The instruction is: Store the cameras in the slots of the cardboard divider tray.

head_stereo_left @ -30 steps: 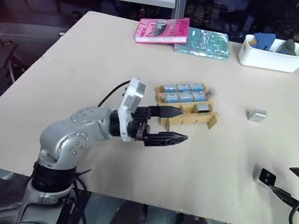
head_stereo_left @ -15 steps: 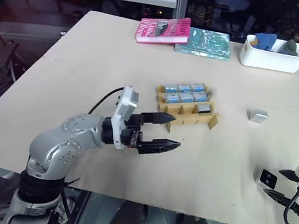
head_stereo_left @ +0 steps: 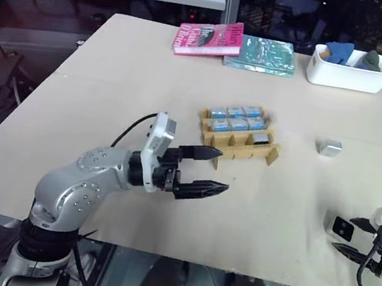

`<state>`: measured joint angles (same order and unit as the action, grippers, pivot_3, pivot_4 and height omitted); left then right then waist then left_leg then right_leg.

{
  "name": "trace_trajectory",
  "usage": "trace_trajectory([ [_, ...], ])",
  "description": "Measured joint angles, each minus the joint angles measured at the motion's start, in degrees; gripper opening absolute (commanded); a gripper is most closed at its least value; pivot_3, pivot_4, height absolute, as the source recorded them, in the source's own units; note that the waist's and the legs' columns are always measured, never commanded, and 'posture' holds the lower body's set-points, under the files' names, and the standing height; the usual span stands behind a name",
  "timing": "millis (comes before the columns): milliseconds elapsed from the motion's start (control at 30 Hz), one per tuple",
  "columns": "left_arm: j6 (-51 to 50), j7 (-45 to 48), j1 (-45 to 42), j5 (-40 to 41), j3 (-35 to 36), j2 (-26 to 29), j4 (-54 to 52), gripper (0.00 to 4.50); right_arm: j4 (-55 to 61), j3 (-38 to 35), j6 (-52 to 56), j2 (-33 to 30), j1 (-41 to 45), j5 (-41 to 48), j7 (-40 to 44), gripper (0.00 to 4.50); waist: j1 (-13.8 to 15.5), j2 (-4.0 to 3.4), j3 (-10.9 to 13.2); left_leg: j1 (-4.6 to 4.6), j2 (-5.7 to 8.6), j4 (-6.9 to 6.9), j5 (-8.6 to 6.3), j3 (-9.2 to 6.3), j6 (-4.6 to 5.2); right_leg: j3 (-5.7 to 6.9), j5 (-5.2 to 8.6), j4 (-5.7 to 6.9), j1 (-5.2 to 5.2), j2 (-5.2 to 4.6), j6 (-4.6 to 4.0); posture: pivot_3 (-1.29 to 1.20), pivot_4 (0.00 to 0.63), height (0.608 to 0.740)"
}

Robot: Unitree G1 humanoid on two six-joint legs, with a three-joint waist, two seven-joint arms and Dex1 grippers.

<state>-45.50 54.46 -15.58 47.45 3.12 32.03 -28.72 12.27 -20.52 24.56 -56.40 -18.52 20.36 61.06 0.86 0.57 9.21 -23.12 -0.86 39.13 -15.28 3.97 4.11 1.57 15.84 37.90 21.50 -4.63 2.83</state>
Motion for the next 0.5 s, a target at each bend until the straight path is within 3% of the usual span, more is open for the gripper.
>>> trace_trajectory([
  [267, 0.3, -0.7, -0.3, 0.1, -0.6, 0.3, 0.0, 4.50, -0.6, 0.5, -0.4, 0.1, 1.2, -1.0, -0.3, 3.30, 0.0, 0.00, 0.0, 0.00, 0.00, -0.02, 0.00, 0.00, 0.00, 0.01, 0.01, -0.01, 0.01, -0.02, -0.02, 0.00, 0.150, 0.740],
  [367, 0.3, -1.0, -0.5, 0.1, -1.0, 0.2, 0.0, 4.50, -0.6, 0.5, -0.4, 0.5, 1.7, -1.0, -0.3, 2.56, 0.0, 0.00, 0.0, -0.01, 0.00, -0.03, 0.00, 0.00, 0.00, 0.02, 0.01, -0.02, 0.01, -0.03, -0.02, 0.00, 0.150, 0.740],
  [400, 0.4, -1.1, -0.5, 0.1, -1.0, 0.2, 0.0, 4.50, -0.6, 0.4, -0.4, 0.5, 1.7, -0.9, -0.3, 2.03, 0.0, 0.00, 0.0, -0.01, 0.00, -0.04, -0.01, 0.00, 0.00, 0.02, 0.01, -0.03, 0.01, -0.04, -0.02, 0.00, 0.150, 0.740],
  [500, 0.6, -1.1, -0.8, 0.1, -1.4, 0.2, 0.0, 4.50, -0.4, 0.4, -0.3, 0.5, 1.8, -0.9, -0.2, 1.84, 0.0, 0.01, 0.0, -0.02, 0.00, -0.05, 0.00, 0.00, 0.00, 0.03, 0.01, -0.04, 0.01, -0.05, -0.03, 0.00, 0.150, 0.740],
])
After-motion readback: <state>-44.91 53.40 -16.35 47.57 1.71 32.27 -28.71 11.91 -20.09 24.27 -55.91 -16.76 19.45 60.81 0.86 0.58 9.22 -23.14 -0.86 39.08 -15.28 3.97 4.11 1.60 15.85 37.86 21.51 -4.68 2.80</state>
